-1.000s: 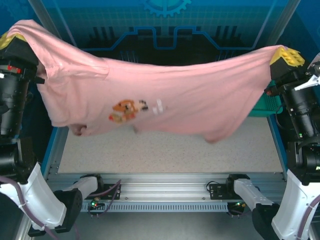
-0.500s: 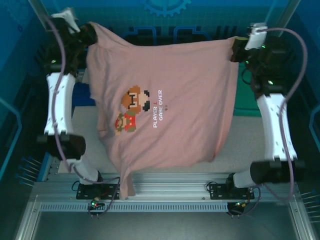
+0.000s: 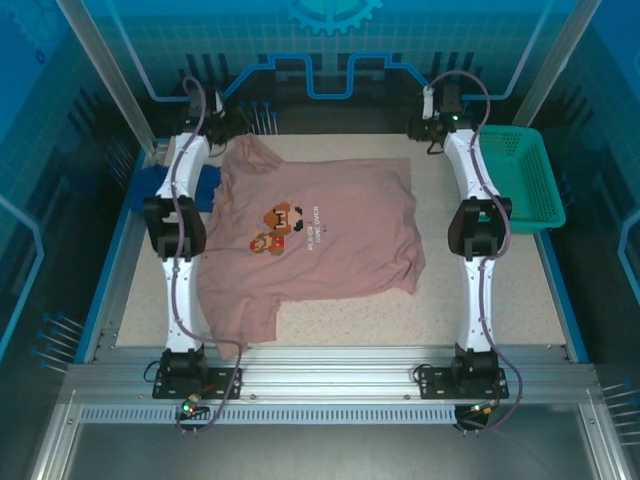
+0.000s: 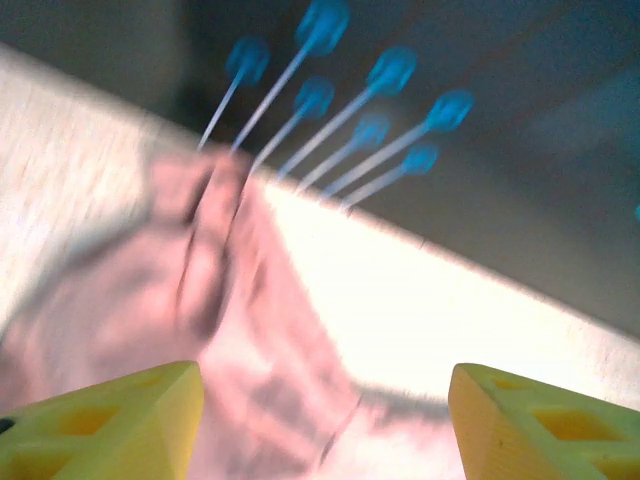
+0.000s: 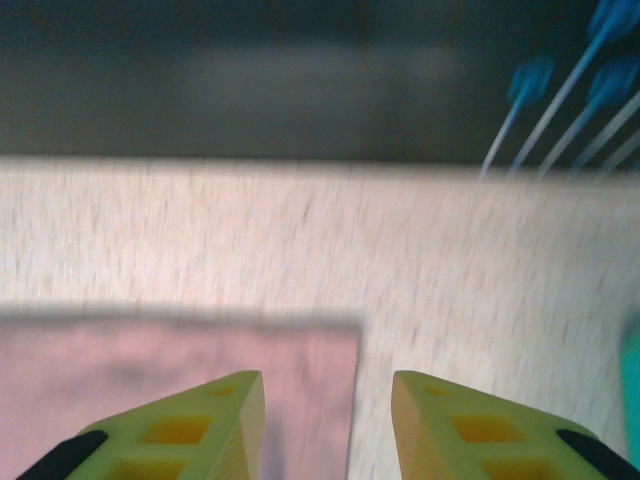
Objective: Fold the inside-out t-shirt
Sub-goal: Flatten out the T-shirt at the center of the table, then move the T-shirt to the center of the table.
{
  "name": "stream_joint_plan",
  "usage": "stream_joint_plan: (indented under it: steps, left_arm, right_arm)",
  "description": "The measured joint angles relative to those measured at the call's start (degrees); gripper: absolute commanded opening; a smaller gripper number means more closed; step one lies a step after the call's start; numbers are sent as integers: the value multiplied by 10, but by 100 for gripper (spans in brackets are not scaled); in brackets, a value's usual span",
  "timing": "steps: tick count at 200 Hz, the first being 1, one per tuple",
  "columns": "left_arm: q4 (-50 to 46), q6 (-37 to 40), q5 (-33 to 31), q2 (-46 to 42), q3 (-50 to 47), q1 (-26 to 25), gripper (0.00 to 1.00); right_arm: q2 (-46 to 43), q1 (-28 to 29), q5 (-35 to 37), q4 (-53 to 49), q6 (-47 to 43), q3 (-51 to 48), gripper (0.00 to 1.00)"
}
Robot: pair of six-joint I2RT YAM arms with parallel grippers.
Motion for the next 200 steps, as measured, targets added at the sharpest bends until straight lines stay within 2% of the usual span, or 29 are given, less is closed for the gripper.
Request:
stream_joint_plan:
  steps: [22, 34, 57, 69, 82, 102, 134, 161, 200]
  left_arm:
    - [60, -37, 8, -179, -257, -5, 68]
    - [106, -57, 11, -277, -376, -13, 69]
    - [195, -77, 21, -448, -574, -56, 69]
    - [229, -80, 24, -499, -651, -86, 70]
    - [253, -84, 31, -523, -721, -113, 70]
    - [263, -86, 40, -497, -786, -126, 70]
    - [275, -86, 50, -409, -787, -125, 70]
    - [294, -90, 64, -332, -750, -126, 70]
    - [307, -93, 79, -236, -646, -131, 70]
  right_arm:
    - [-183, 36, -12, 28, 12, -299, 56]
    - [-280, 59, -28, 36, 21, -427, 58]
    - [-419, 78, -58, 56, 42, -597, 62]
    - [-468, 81, -73, 67, 57, -672, 62]
    - [-482, 85, -93, 70, 73, -720, 60]
    - [-426, 87, -119, 78, 93, -722, 56]
    - [-309, 82, -129, 87, 113, -667, 56]
    - [-246, 62, -120, 72, 127, -598, 55]
    - [-178, 28, -79, 30, 136, -487, 54]
